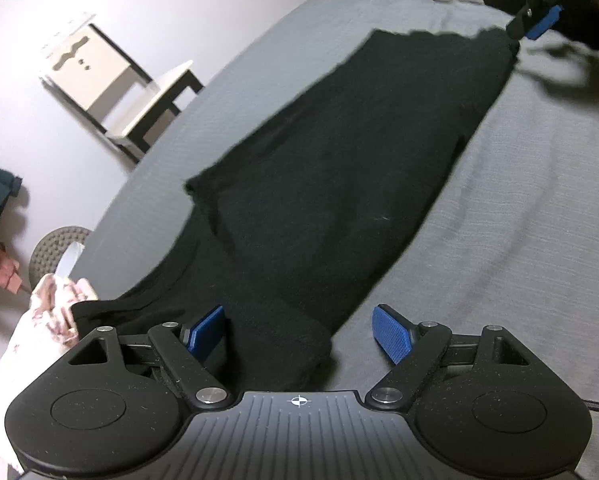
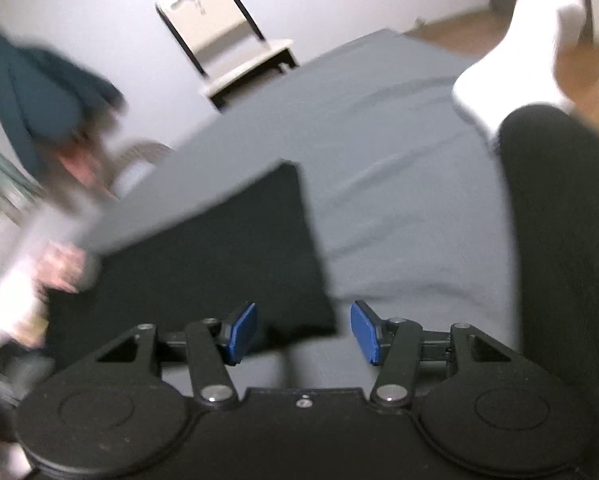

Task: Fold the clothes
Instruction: 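Open the left tool and release the shirt hem, then grasp the shirt shoulder with the left tool and straighten it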

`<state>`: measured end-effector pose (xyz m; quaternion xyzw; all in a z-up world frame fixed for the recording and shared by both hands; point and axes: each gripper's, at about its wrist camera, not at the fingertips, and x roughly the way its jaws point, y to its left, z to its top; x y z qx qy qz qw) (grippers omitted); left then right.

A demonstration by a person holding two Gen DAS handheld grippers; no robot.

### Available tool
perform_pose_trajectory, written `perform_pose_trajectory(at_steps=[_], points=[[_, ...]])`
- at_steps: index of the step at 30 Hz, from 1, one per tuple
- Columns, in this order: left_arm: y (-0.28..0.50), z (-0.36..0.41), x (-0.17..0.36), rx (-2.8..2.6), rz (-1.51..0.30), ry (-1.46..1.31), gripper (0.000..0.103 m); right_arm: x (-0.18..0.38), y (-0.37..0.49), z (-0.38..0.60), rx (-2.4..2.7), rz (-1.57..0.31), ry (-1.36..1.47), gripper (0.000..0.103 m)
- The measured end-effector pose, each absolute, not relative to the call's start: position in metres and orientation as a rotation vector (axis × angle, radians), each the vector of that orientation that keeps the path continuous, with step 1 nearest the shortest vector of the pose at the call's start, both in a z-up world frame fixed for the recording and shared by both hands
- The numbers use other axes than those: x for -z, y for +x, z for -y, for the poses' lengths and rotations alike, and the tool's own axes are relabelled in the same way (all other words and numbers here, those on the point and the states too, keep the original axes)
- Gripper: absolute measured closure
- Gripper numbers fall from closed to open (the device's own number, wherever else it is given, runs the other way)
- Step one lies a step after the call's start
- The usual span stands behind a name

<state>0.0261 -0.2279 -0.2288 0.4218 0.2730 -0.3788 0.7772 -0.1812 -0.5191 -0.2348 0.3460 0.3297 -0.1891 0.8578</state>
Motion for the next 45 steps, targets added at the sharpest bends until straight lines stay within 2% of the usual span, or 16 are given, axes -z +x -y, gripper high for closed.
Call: perform_pose_trajectory(at_steps=[4, 6, 9, 14, 16, 22, 24, 26, 28, 29, 30, 31, 32, 34, 41, 45], points=[[0.031, 0.204, 0.212, 0.804, -0.605, 0.821, 0.021, 0.246, -0.166, 0.52, 0.419, -0.742, 0.753, 0.053], [0.03, 0.191, 0.21, 0.79, -0.597, 0.812, 0.021, 0.251, -0.156, 0.518, 0.468, -0.792, 0.691, 0.059], [0.024, 0.169, 0.213, 0.743, -0.518, 0.864, 0.021, 0.244, -0.152, 0.506, 0.585, -0.805, 0.529, 0.045], [-0.003, 0.148, 0.224, 0.789, -0.374, 1.025, 0.021, 0.212, -0.16, 0.478, 0.54, -0.625, 0.435, 0.043], [-0.011, 0.147, 0.227, 0.857, -0.343, 1.067, 0.022, 0.2, -0.153, 0.46, 0.446, -0.559, 0.425, 0.028], [-0.022, 0.162, 0.241, 0.887, -0.186, 1.235, 0.022, 0.185, -0.104, 0.408, 0.18, -0.512, 0.377, 0.028], [-0.022, 0.168, 0.249, 0.88, -0.16, 1.303, 0.044, 0.185, -0.09, 0.398, 0.138, -0.505, 0.342, 0.028], [-0.023, 0.174, 0.256, 0.864, -0.167, 1.345, 0.054, 0.188, -0.085, 0.387, 0.099, -0.478, 0.336, 0.026], [-0.021, 0.177, 0.26, 0.843, -0.166, 1.36, 0.058, 0.194, -0.089, 0.383, 0.066, -0.462, 0.357, 0.023], [-0.019, 0.179, 0.259, 0.836, -0.169, 1.342, 0.064, 0.198, -0.091, 0.385, 0.057, -0.463, 0.362, 0.023], [-0.017, 0.181, 0.257, 0.83, -0.173, 1.321, 0.077, 0.2, -0.093, 0.39, 0.052, -0.469, 0.362, 0.023], [-0.015, 0.181, 0.254, 0.822, -0.174, 1.298, 0.083, 0.203, -0.095, 0.393, 0.045, -0.479, 0.359, 0.023], [-0.011, 0.181, 0.25, 0.814, -0.19, 1.262, 0.094, 0.206, -0.097, 0.394, 0.04, -0.491, 0.362, 0.023], [-0.001, 0.181, 0.24, 0.798, -0.231, 1.183, 0.099, 0.211, -0.101, 0.399, 0.035, -0.512, 0.376, 0.022], [0.07, 0.157, 0.191, 0.596, -0.47, 0.614, 0.099, 0.227, -0.102, 0.414, 0.068, -0.554, 0.47, 0.021], [0.106, 0.15, 0.186, 0.532, -0.487, 0.515, 0.099, 0.227, -0.101, 0.409, 0.035, -0.555, 0.45, 0.021]])
